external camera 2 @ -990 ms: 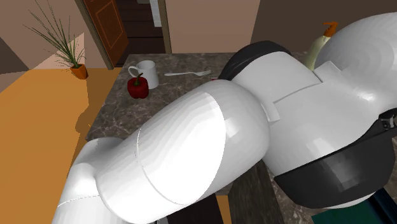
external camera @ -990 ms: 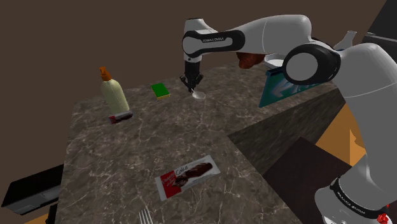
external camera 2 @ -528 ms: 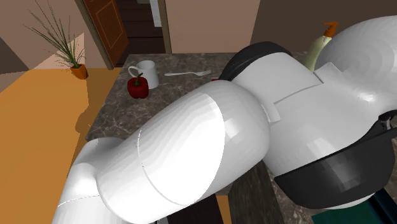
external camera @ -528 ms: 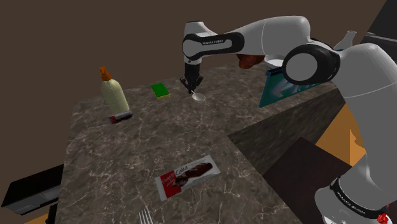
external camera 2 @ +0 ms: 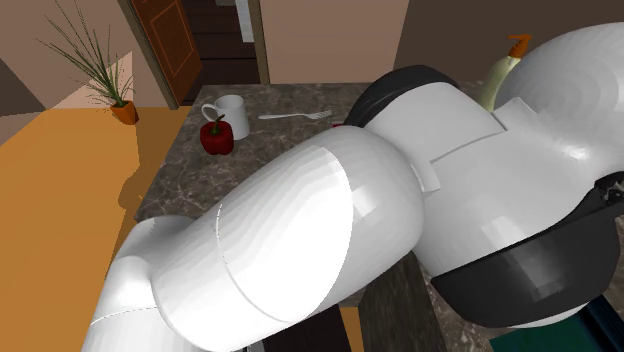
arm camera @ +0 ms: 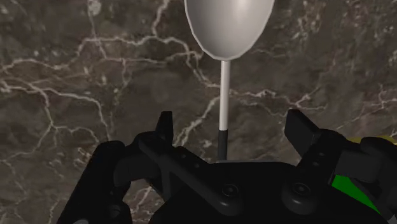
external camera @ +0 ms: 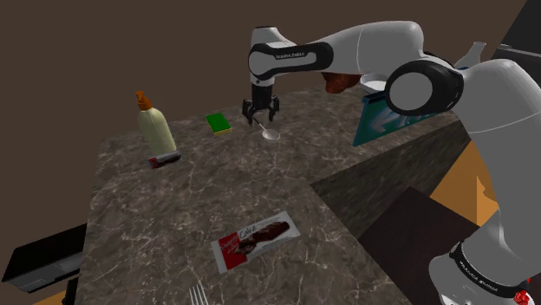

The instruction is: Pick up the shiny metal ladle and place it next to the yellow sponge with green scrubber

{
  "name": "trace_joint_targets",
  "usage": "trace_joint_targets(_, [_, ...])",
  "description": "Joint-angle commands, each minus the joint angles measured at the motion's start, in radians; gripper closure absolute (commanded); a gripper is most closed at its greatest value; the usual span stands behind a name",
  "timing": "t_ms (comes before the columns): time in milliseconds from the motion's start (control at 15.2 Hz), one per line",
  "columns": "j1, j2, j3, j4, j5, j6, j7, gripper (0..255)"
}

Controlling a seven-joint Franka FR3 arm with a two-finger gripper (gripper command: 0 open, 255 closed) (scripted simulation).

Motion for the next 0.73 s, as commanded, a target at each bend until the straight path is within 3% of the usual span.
trace_joint_targets(0, [0.000,-0.008,0.001,0.037,0.002,-0.045,-0.002,0])
trace_joint_targets(132, [0.003,-0.005,0.001,0.104,0.002,-0.108,-0.004,0])
trace_joint_targets(660, [0.003,-0.005,0.001,0.104,0.002,-0.108,-0.004,0])
